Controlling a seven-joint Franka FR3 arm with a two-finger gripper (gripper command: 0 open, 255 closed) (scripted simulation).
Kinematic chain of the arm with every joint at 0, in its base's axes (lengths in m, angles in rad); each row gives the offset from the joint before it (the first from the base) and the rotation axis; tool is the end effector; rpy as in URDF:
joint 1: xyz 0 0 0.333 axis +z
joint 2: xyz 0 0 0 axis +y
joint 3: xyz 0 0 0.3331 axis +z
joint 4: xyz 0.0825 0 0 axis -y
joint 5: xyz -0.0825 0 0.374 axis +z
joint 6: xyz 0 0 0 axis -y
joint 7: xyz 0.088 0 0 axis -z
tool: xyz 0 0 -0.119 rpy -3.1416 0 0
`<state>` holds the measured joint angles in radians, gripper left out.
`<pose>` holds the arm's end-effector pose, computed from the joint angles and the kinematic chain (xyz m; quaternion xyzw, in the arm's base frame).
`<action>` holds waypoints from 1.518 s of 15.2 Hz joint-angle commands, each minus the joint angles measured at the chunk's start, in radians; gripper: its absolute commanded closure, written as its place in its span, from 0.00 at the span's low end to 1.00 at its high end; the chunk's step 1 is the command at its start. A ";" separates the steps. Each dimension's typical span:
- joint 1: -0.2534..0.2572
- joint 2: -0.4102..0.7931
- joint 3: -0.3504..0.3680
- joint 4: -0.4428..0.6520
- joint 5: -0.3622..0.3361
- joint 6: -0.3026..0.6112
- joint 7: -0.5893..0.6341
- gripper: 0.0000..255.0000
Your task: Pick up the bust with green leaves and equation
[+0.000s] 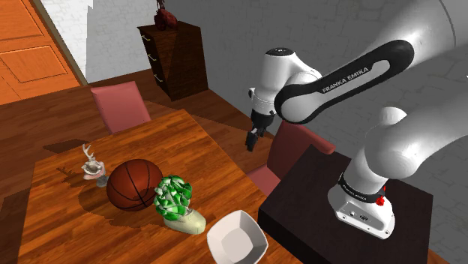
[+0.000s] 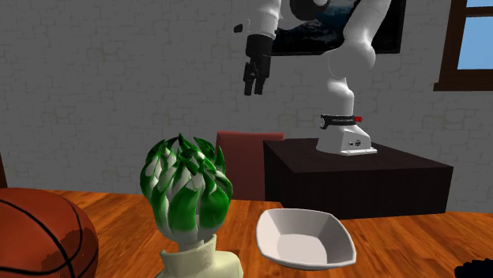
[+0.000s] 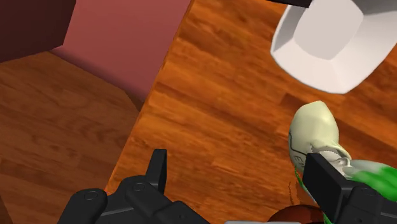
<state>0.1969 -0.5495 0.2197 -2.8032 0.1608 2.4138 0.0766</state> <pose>0.3169 0.1367 0.3805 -0.9918 -0.1021 -0.0751 0.0187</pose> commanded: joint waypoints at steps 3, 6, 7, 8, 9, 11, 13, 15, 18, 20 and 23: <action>0.016 0.168 0.070 0.013 -0.002 0.209 0.039 0.00; 0.001 0.299 0.133 0.036 -0.047 0.352 0.093 0.00; -0.013 0.344 0.158 0.046 -0.079 0.397 0.123 0.00; -0.034 0.389 0.186 0.059 -0.124 0.441 0.162 0.00; -0.061 0.436 0.217 0.074 -0.190 0.482 0.215 0.00; -0.128 0.535 0.269 0.114 -0.419 0.549 0.397 0.00; -0.138 0.640 0.249 0.182 -0.762 0.582 0.672 0.00; -0.033 0.734 0.137 0.263 -1.029 0.596 0.898 0.00; 0.140 0.856 -0.019 0.386 -1.289 0.617 1.139 0.00; 0.228 0.932 -0.087 0.471 -1.421 0.627 1.270 0.00; 0.327 1.042 -0.152 0.599 -1.578 0.634 1.433 0.00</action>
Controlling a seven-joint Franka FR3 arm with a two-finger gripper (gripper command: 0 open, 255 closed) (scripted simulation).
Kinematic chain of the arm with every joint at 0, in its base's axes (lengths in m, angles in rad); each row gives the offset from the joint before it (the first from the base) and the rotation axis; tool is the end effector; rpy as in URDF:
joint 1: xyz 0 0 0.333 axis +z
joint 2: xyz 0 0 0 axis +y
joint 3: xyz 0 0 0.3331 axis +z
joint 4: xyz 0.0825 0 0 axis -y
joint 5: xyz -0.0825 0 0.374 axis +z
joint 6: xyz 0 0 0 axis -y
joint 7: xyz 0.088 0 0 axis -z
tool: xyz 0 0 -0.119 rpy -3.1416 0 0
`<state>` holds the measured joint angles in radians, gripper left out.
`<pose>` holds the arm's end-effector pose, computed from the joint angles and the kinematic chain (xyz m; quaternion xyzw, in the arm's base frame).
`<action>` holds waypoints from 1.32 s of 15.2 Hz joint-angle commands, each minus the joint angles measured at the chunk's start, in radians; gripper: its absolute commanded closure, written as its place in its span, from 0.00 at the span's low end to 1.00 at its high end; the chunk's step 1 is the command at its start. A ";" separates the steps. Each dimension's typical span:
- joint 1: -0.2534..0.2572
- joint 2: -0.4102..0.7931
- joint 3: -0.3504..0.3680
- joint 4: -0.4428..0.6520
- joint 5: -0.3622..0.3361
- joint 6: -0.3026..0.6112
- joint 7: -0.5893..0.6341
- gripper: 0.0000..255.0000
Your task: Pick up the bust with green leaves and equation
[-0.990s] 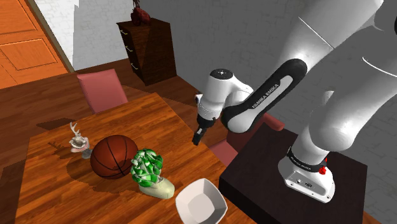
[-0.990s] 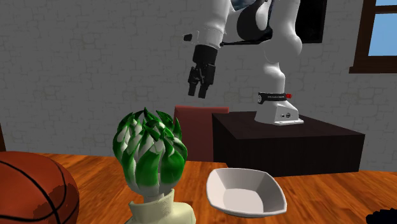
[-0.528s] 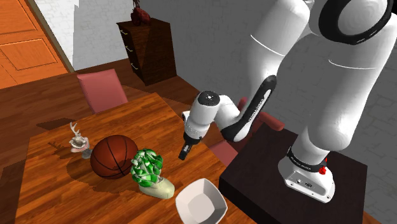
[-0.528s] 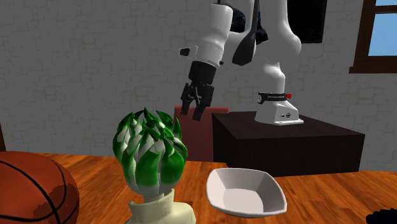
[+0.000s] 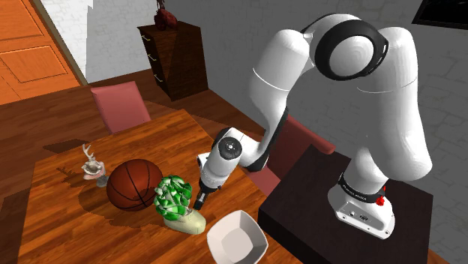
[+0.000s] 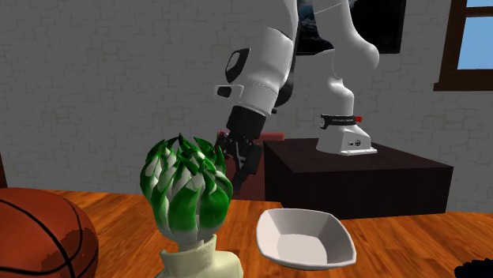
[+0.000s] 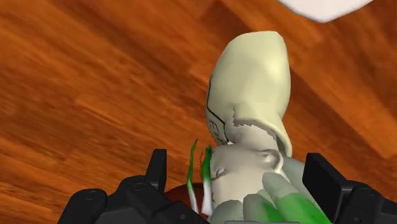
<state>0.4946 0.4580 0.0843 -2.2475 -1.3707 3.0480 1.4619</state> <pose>0.3956 0.3493 0.1864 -0.9531 -0.2185 -0.2049 0.0423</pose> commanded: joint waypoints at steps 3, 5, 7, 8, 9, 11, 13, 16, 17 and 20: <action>0.094 0.141 -0.045 0.171 -0.162 -0.005 0.168 0.00; 0.119 0.198 -0.049 0.241 -0.210 -0.013 0.215 0.00; 0.126 0.225 -0.056 0.263 -0.257 -0.010 0.265 0.00; 0.129 0.239 -0.059 0.275 -0.280 -0.009 0.289 0.00; 0.131 0.253 -0.061 0.286 -0.303 -0.008 0.313 0.00; 0.133 0.281 -0.062 0.309 -0.349 -0.009 0.360 0.00; 0.132 0.303 -0.060 0.327 -0.383 -0.011 0.394 0.00; 0.131 0.304 -0.060 0.328 -0.388 -0.011 0.398 1.00; 0.130 0.305 -0.060 0.329 -0.390 -0.011 0.399 1.00; 0.130 0.305 -0.060 0.329 -0.390 -0.010 0.399 1.00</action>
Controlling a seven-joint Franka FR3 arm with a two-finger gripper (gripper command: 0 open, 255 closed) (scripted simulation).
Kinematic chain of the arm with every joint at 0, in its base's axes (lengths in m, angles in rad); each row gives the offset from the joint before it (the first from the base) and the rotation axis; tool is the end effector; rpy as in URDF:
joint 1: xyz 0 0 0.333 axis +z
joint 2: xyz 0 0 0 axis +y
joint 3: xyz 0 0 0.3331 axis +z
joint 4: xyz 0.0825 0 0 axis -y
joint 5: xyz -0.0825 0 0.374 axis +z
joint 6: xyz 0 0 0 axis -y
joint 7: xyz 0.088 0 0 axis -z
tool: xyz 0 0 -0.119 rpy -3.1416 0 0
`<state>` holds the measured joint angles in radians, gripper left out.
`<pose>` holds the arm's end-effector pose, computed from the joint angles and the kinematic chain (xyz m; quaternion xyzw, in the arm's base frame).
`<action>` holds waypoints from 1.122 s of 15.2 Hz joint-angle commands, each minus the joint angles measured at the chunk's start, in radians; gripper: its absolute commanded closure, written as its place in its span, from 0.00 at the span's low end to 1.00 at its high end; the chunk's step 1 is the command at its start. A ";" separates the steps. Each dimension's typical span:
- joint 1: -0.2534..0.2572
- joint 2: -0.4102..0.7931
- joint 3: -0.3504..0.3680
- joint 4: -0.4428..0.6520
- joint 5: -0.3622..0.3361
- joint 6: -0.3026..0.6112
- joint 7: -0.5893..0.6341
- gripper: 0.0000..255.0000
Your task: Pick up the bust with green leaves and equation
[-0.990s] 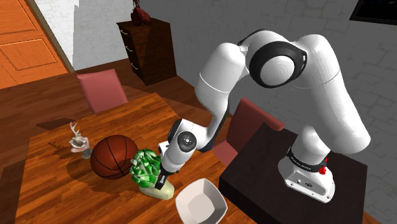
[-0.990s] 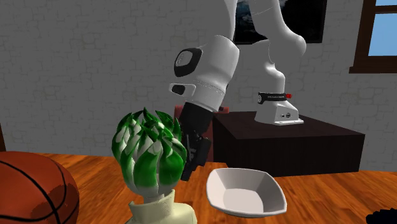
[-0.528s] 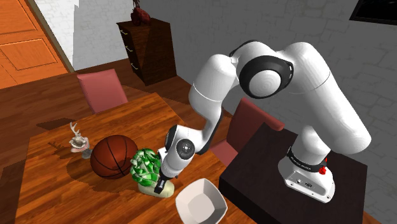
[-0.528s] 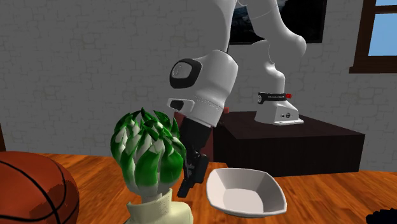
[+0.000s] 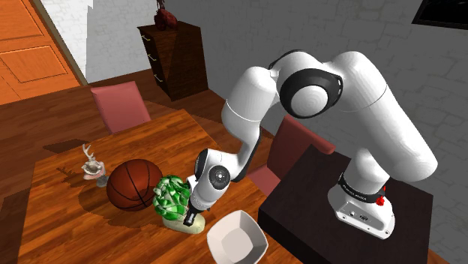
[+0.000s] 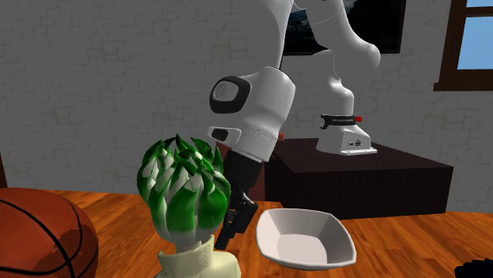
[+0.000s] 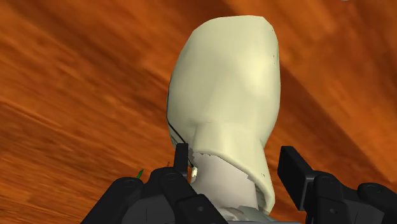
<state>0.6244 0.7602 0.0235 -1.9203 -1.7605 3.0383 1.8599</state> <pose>0.4131 0.4055 0.1002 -0.9386 -0.2468 -0.2366 0.0473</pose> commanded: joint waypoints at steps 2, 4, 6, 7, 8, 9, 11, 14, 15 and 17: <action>0.001 0.002 0.001 0.001 0.002 -0.001 -0.001 1.00; 0.002 0.001 0.001 0.000 0.006 -0.002 -0.004 1.00; 0.004 -0.027 -0.003 -0.023 0.051 0.002 -0.048 1.00; 0.004 -0.041 -0.003 -0.034 0.074 0.003 -0.071 1.00; 0.003 -0.055 -0.003 -0.046 0.097 0.003 -0.094 1.00; 0.002 -0.069 -0.002 -0.057 0.121 0.003 -0.118 1.00; -0.003 -0.097 0.003 -0.080 0.169 0.001 -0.169 1.00; -0.016 -0.138 0.018 -0.114 0.241 -0.006 -0.246 1.00; -0.022 -0.152 0.025 -0.124 0.265 -0.009 -0.271 1.00; -0.035 -0.179 0.039 -0.145 0.313 -0.016 -0.323 1.00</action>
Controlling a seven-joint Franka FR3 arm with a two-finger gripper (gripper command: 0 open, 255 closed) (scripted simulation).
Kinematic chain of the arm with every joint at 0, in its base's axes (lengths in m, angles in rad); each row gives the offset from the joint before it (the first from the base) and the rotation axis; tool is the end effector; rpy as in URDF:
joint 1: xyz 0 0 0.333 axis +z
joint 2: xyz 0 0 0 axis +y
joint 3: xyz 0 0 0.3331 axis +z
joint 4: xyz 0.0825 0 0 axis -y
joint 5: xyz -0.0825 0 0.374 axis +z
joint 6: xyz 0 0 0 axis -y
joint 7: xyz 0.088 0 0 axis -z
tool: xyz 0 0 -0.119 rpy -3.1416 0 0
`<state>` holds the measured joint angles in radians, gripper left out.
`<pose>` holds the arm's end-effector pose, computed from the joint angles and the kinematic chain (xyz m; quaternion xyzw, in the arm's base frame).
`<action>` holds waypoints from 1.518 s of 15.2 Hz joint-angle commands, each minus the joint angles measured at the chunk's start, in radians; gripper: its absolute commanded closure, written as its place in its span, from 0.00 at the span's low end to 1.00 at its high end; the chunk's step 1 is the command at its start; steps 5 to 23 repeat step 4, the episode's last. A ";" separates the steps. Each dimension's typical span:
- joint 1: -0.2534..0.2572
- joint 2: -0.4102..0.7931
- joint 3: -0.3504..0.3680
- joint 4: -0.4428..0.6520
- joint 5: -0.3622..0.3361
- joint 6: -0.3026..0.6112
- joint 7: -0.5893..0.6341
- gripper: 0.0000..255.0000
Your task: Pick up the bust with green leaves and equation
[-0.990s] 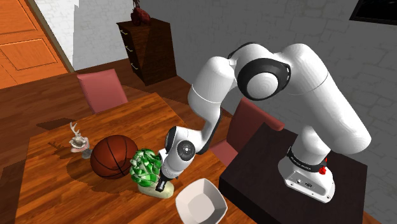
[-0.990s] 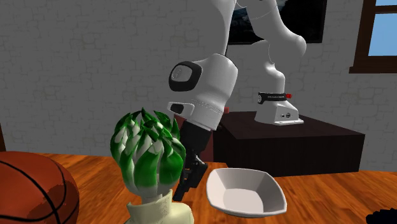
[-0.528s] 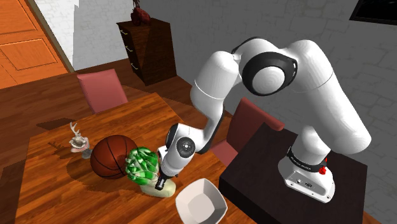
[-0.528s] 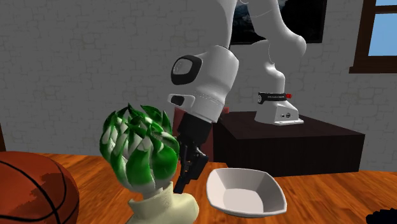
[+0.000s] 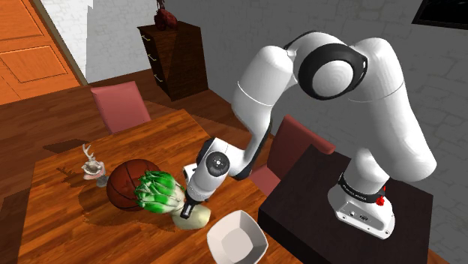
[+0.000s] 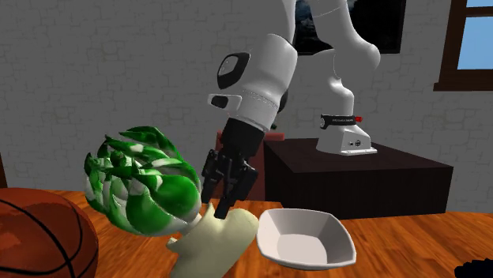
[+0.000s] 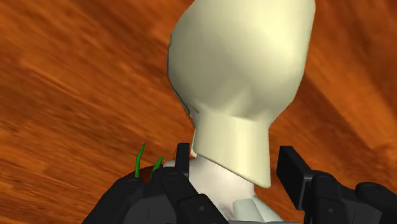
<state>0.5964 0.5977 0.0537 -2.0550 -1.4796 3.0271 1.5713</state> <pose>0.4102 0.4041 0.1631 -0.9389 -0.2464 -0.2355 0.0468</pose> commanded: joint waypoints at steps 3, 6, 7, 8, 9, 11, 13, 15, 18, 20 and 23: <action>-0.024 -0.045 0.030 -0.032 0.083 -0.014 -0.088 1.00; -0.025 -0.045 0.030 -0.032 0.083 -0.014 -0.088 1.00; -0.025 -0.045 0.030 -0.032 0.083 -0.014 -0.088 1.00; -0.025 -0.045 0.030 -0.032 0.083 -0.014 -0.088 1.00; -0.025 -0.045 0.030 -0.032 0.083 -0.014 -0.088 1.00; -0.025 -0.045 0.030 -0.032 0.083 -0.014 -0.088 1.00; -0.025 -0.045 0.030 -0.032 0.083 -0.014 -0.088 1.00; -0.025 -0.045 0.030 -0.032 0.083 -0.014 -0.088 1.00; -0.025 -0.045 0.030 -0.032 0.083 -0.014 -0.088 1.00; -0.025 -0.045 0.030 -0.032 0.083 -0.014 -0.088 1.00; -0.025 -0.045 0.030 -0.032 0.083 -0.014 -0.088 1.00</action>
